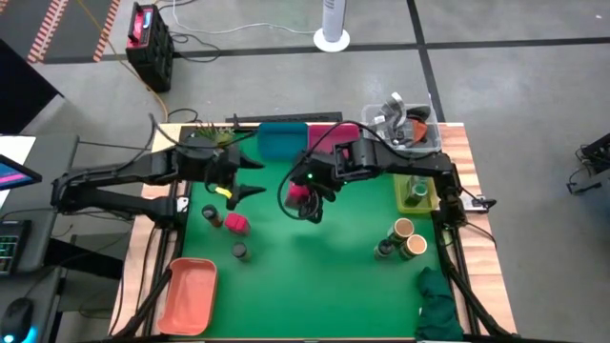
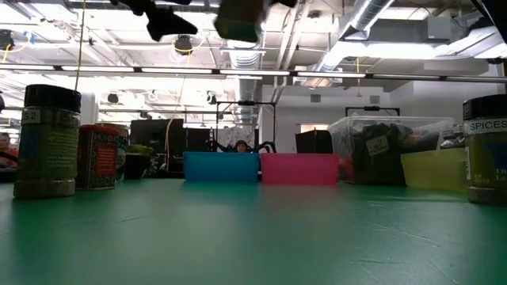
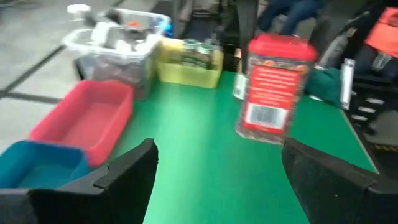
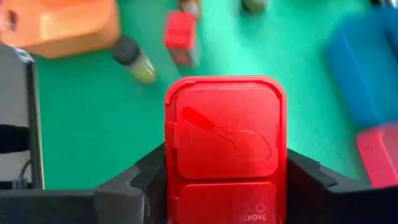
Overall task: Sort spices by type
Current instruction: Put the right red spice can into the red bin
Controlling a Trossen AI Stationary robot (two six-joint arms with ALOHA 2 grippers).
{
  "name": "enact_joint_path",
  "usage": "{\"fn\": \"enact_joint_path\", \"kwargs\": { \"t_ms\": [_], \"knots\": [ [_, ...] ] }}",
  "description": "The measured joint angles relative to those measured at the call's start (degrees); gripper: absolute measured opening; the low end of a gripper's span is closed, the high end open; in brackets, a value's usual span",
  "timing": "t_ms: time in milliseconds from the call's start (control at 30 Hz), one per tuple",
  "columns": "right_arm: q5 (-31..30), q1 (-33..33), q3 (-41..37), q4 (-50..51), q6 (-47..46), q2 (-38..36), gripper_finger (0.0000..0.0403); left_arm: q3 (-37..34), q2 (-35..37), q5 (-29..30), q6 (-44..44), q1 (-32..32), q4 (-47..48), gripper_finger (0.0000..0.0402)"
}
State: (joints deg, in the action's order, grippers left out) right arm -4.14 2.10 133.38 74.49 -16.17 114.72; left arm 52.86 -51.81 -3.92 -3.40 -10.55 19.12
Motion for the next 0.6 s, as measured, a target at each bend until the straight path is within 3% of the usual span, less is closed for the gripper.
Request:
{"fn": "enact_joint_path", "kwargs": {
  "t_ms": [333,500,600],
  "knots": [
    [-7.31,-7.1,0.02,8.06,-11.21,-0.04,0.0244,0.0,9.43,11.82,-4.81,-0.01,4.57,0.0322],
    [-13.77,-12.63,0.02,7.81,-17.95,-0.04,0.0244,0.0,11.59,13.2,-6.79,-0.02,5.8,0.0322],
    [-14.32,-16.53,0.07,7.84,-22.53,0.61,0.0244,0.0,11.75,13.16,-8.98,0.0,7.99,0.0322]
  ]
}}
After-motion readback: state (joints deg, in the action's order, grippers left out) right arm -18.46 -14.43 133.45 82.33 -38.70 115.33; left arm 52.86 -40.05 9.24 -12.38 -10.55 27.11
